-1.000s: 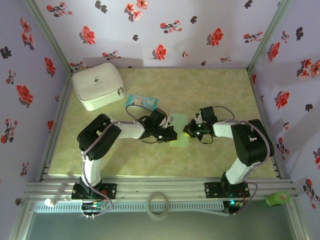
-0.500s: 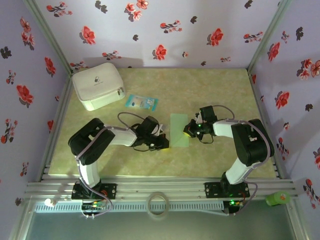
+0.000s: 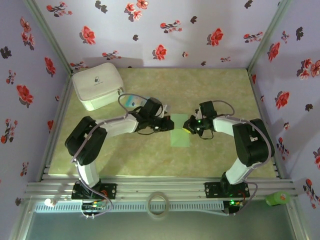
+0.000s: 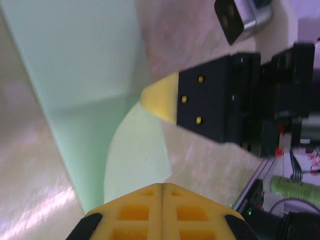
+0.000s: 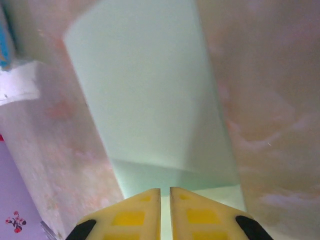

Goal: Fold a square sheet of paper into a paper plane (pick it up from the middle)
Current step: Fold the triangle a second time at the center of the table, then turn over the paper at the center of the table.

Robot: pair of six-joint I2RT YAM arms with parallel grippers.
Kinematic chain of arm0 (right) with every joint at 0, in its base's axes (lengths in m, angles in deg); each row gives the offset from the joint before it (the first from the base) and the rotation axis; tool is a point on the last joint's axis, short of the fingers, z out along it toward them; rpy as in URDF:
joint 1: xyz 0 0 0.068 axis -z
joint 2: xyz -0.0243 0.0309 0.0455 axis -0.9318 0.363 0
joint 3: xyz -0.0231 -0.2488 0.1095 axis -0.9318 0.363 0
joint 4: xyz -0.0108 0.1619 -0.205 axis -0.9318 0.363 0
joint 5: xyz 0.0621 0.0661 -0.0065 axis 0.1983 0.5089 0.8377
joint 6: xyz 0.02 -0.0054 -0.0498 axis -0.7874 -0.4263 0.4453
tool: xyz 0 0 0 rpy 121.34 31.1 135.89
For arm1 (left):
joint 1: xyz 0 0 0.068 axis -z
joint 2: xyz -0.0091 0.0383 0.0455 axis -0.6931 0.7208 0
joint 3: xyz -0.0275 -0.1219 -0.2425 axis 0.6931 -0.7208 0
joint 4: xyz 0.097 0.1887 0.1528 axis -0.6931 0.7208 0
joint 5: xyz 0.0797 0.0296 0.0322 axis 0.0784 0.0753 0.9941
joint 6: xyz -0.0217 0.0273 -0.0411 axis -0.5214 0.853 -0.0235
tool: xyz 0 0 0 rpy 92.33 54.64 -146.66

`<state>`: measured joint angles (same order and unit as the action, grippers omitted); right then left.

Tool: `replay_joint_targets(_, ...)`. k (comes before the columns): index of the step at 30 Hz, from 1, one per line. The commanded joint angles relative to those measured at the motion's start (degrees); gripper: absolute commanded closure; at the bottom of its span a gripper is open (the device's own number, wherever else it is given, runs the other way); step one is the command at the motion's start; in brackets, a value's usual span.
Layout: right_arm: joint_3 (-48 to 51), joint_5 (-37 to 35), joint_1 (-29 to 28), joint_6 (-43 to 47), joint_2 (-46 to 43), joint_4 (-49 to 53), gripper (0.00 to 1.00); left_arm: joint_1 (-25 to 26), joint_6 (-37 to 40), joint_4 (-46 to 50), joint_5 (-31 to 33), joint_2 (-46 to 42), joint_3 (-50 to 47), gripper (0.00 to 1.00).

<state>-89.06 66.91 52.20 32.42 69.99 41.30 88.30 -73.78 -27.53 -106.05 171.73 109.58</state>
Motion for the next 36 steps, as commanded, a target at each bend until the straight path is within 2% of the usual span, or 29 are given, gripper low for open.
replay_joint_targets(1, -1.8, -4.8, 0.1, 1.3, -4.5, 5.7, 0.84, -0.2, 4.9, 7.5, -1.0, 5.5, 6.5, 0.98)
replay_joint_targets(5, 0.4, -7.2, 0.0, -0.2, -8.4, 8.0, 0.83, 0.0, 7.0, 11.1, -0.5, 9.1, 10.6, 0.98)
replay_joint_targets(13, 9.2, -7.1, -0.1, -4.2, -15.8, 7.2, 0.8, 0.7, 7.7, 10.2, -0.6, 6.5, 10.1, 0.97)
replay_joint_targets(18, 11.8, -4.5, -0.3, -6.2, -16.5, 5.0, 0.79, 1.7, 9.4, 13.0, -3.3, 8.7, 12.8, 0.96)
replay_joint_targets(23, 12.9, -1.5, -0.7, -8.9, -16.1, 2.8, 0.77, 2.0, 10.8, 17.0, -0.9, 11.7, 15.0, 0.97)
replay_joint_targets(28, 11.8, -3.5, -2.3, -8.9, -15.4, 8.3, 0.72, 1.7, 10.7, 18.9, 1.3, 14.7, 16.0, 0.98)
replay_joint_targets(36, 11.5, -3.5, -3.5, -9.2, -13.6, 8.4, 0.68, 1.6, 11.8, 19.0, 3.9, 15.2, 12.9, 0.98)
